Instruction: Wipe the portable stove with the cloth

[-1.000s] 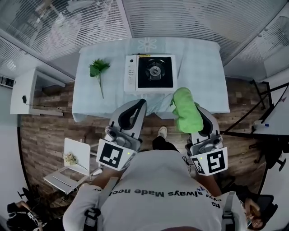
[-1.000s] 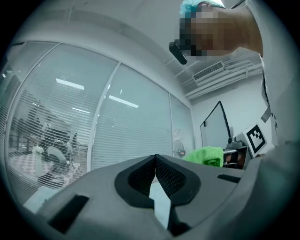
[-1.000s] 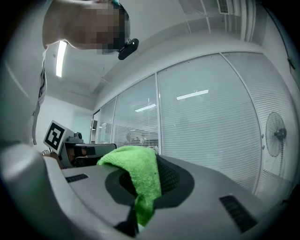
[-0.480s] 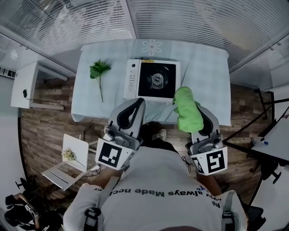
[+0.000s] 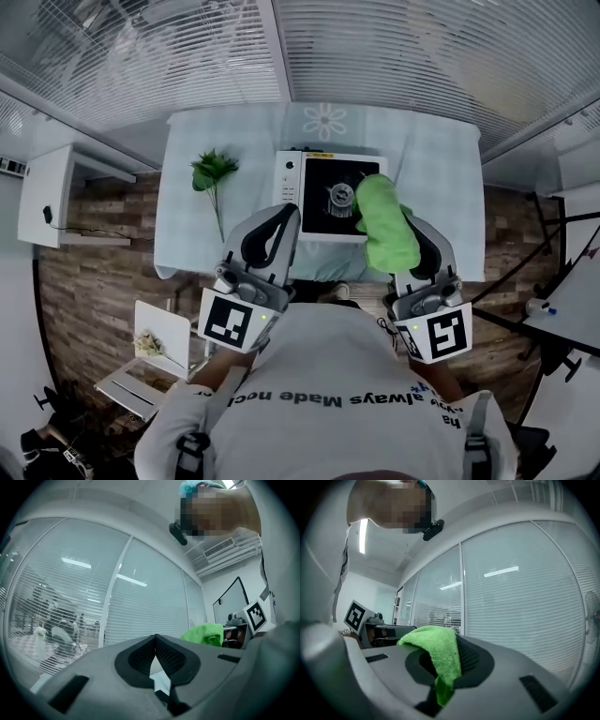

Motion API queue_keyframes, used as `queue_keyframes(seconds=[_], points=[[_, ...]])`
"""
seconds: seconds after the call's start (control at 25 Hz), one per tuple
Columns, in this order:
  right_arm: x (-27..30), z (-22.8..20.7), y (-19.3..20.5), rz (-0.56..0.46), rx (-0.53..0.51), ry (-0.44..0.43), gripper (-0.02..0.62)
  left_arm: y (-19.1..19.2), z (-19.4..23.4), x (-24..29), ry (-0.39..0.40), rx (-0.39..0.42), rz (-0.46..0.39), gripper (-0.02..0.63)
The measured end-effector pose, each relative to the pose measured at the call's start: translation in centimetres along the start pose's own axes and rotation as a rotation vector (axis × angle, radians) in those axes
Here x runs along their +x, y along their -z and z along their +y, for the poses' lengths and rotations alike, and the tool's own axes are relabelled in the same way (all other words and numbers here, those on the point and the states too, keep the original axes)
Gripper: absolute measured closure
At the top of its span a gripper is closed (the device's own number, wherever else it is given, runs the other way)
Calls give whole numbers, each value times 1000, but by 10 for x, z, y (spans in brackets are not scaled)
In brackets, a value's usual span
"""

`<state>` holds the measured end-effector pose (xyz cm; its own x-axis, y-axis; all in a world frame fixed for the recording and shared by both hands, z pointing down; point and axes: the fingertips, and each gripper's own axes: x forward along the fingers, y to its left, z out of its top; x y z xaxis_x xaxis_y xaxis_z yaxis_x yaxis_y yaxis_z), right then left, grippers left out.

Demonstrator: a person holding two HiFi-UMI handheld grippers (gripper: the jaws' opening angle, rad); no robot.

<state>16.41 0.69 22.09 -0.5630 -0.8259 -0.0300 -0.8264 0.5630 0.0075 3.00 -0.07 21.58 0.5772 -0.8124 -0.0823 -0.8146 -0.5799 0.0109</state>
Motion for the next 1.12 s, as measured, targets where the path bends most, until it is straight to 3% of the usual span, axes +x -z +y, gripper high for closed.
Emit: queue_keyframes(seconds=[0.28,0.6,0.76,0.84,1.12], points=[[58,19,5,16,-9,31,572,8,62,6,37,-9,3,594],[97,30,35,72,-62,19,572,55,106,5,45,-43,86,594],[129,29,64,120,-218,-31,572,110,128,11,36,-76,170,594],[146,27,94,210,-294,-56,572,144,138,13,32,-107,216,594],[216,41,190,396,-447,-175,572,261,162,6,4,-203,391,594]])
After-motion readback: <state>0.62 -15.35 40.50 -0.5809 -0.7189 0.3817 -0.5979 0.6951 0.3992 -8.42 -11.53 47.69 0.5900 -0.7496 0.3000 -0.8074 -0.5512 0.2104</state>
